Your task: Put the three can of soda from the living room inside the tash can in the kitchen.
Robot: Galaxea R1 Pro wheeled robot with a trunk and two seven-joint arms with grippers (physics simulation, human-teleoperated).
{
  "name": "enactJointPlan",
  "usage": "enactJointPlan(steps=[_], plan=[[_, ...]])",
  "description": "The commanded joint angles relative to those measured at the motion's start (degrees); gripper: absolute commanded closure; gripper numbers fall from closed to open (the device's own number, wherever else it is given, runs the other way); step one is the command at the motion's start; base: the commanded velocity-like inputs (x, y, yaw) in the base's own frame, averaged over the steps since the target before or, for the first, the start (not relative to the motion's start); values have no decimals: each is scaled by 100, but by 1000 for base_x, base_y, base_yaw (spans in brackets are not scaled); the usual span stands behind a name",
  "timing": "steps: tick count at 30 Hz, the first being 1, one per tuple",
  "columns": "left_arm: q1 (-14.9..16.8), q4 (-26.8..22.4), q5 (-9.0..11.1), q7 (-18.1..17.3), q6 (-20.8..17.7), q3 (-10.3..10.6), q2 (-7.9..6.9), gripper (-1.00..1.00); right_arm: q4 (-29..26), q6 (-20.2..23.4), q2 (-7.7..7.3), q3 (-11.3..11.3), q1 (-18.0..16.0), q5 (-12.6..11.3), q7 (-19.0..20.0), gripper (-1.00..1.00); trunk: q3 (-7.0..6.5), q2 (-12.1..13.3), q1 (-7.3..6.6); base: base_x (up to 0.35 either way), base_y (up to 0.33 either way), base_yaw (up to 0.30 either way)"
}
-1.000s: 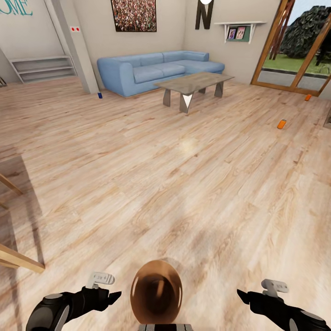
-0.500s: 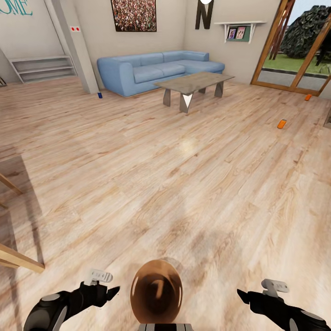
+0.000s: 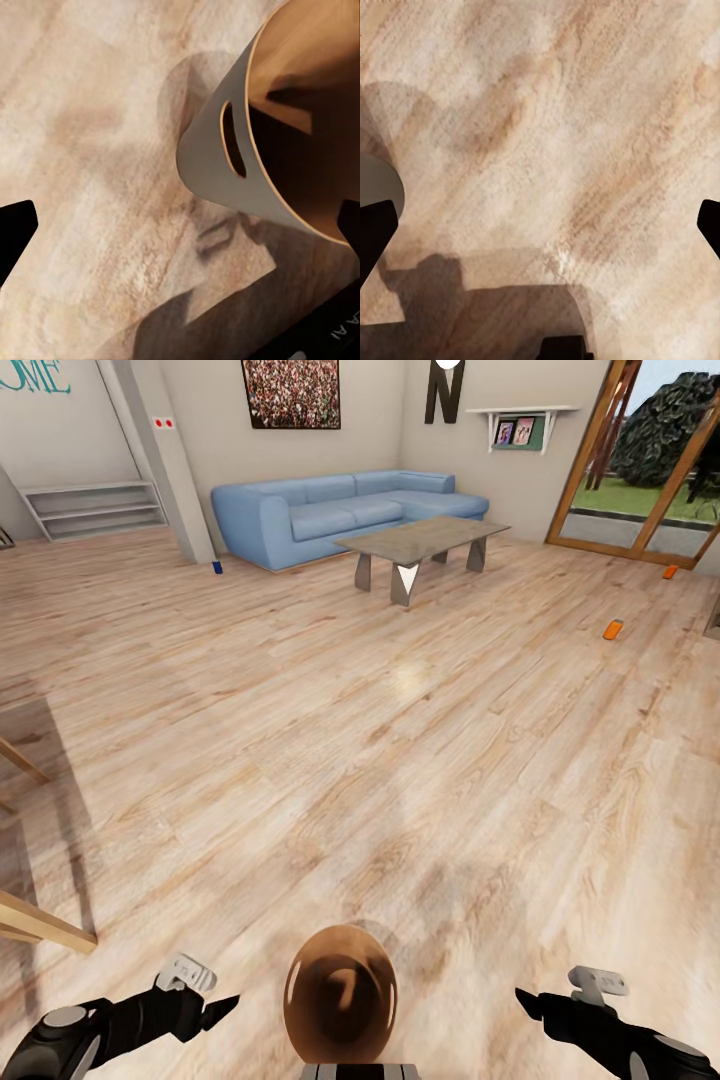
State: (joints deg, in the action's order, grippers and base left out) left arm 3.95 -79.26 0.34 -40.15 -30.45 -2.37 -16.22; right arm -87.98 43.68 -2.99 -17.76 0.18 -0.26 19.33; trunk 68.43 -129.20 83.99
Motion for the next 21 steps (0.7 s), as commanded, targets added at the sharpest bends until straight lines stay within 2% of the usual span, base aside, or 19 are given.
enactJointPlan(steps=[1,5,7,10,17,21], plan=[[0,12,0,-11,18,0,-5,-100,0,0,0,0,0,0,0,-100,0,0,0,0,0,0],[0,30,2,-25,11,-87,-19,-100,0,-2,0,-4,0,-1,0,-100,0,0,0,0,0,0],[0,32,11,-32,-4,-305,-21,-100,0,-5,0,-1,2,4,0,-100,0,0,0,0,0,0],[0,33,20,-48,-17,-418,-22,-100,0,-8,0,0,2,1,0,-100,0,0,0,0,0,0],[8,94,27,-41,-39,-431,-57,-100,-132,7,12,-87,88,32,52,-100,0,0,0,0,0,0],[7,224,3,-30,19,-436,-50,-100,-124,9,78,-101,87,32,128,-100,0,0,0,0,0,0]])
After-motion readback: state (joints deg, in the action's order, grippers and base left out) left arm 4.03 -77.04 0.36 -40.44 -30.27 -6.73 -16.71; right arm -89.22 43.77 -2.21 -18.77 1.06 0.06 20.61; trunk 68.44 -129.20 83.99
